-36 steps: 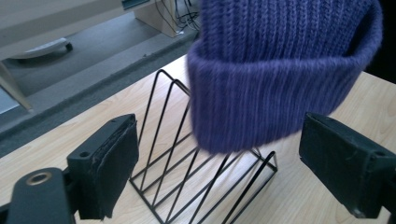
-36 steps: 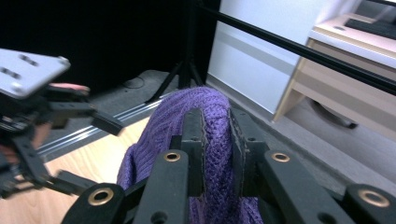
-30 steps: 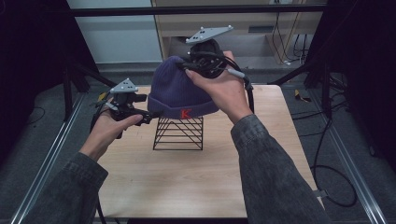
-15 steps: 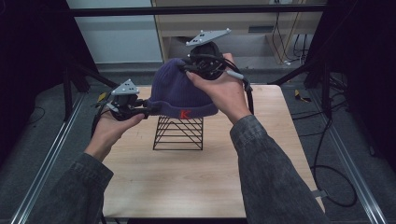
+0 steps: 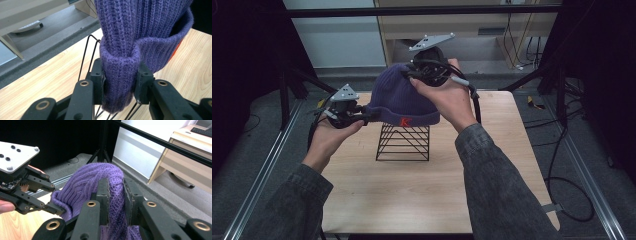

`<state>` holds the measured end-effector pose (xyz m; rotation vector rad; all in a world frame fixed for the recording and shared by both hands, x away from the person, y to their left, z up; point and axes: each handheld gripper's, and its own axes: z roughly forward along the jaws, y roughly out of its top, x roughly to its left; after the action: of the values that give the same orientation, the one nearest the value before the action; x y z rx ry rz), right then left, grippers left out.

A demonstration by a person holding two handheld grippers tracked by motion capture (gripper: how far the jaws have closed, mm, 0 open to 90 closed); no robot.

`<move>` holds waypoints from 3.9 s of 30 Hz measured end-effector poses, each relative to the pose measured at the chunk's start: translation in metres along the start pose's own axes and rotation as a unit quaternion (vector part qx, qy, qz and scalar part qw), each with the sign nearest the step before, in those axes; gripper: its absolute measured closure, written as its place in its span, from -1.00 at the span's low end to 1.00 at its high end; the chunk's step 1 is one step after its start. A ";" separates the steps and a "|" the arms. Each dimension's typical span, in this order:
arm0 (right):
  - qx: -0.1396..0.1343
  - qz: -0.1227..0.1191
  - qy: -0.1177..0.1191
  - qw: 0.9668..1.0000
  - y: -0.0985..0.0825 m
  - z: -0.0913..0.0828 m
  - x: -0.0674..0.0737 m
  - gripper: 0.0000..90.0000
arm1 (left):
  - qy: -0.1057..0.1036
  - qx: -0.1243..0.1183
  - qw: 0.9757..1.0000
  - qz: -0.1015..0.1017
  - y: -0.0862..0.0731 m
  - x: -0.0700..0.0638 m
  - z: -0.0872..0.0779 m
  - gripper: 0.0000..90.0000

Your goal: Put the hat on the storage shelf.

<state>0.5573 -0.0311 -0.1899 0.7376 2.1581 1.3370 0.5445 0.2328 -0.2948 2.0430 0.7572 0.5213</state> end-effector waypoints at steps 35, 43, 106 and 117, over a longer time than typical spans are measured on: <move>0.021 -0.023 -0.002 1.000 0.004 0.034 0.016 0.69 | 0.028 -0.010 0.999 -0.039 -0.028 0.020 -0.003 0.50; 0.030 -0.023 -0.003 0.999 -0.002 0.037 0.014 0.69 | 0.032 -0.008 0.999 -0.044 -0.031 0.019 0.001 0.50; 0.148 -0.025 0.031 0.988 -0.086 0.073 0.021 0.65 | 0.004 0.073 0.995 -0.061 -0.105 0.000 0.061 0.48; 0.146 -0.021 0.041 0.988 -0.084 0.071 0.026 0.54 | 0.014 0.063 0.995 -0.069 -0.113 0.000 0.057 0.25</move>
<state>0.5695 0.0003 -0.2976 0.7512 2.4543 1.0585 0.5432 0.2486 -0.4199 2.0841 0.9630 0.4335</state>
